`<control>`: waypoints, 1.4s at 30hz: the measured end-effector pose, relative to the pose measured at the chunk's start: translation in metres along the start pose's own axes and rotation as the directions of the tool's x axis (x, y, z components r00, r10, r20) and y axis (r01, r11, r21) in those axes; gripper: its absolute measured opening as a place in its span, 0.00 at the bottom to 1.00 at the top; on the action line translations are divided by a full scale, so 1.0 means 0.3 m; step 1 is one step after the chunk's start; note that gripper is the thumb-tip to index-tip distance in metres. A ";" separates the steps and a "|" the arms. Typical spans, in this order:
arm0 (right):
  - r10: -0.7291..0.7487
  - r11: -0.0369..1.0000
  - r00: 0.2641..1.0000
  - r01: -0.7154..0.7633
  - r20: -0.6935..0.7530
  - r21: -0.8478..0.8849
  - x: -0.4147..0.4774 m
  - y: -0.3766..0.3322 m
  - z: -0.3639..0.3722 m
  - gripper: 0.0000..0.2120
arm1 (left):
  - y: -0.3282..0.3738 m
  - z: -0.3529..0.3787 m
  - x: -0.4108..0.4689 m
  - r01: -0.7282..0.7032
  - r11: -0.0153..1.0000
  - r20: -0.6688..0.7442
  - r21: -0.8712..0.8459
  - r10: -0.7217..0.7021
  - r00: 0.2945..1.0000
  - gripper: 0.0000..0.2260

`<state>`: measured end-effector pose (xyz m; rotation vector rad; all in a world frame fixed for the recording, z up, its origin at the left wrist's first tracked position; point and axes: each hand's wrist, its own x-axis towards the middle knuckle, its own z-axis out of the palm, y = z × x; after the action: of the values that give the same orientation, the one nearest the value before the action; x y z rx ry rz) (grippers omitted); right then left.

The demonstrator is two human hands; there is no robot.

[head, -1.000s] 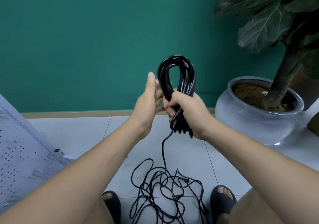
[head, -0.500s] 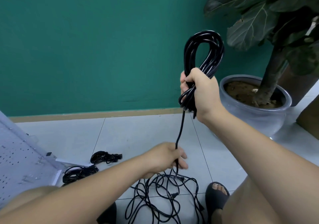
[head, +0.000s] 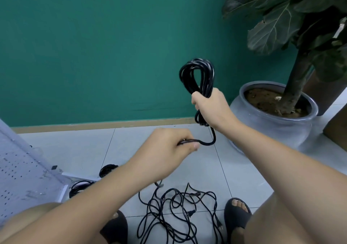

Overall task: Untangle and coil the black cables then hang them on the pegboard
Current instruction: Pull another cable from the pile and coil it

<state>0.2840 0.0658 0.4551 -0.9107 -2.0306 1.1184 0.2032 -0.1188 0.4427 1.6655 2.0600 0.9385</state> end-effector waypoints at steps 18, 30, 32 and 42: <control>-0.151 0.953 0.803 -0.037 0.576 0.301 -0.126 -0.056 0.068 0.22 | -0.016 -0.253 0.048 -0.068 0.916 -0.483 -0.395 -0.145 0.863 0.14; -0.027 0.997 0.797 0.065 0.603 -0.042 -0.168 -0.054 0.111 0.14 | -0.046 -0.189 0.096 -0.058 0.967 -0.589 -0.246 -0.102 0.802 0.20; -0.041 0.998 0.783 0.055 0.620 -0.004 -0.173 -0.055 0.116 0.12 | -0.048 -0.180 0.103 -0.009 0.947 -0.551 -0.320 -0.179 0.815 0.24; -0.079 0.997 0.868 0.061 0.490 0.052 -0.194 -0.062 0.117 0.12 | -0.017 -0.179 0.109 0.079 0.762 -0.345 -0.643 -0.381 0.858 0.25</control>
<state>0.2839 -0.0040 0.4445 -0.5600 -2.4147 1.4524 0.1575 -0.1034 0.4832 0.8607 1.8458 1.8016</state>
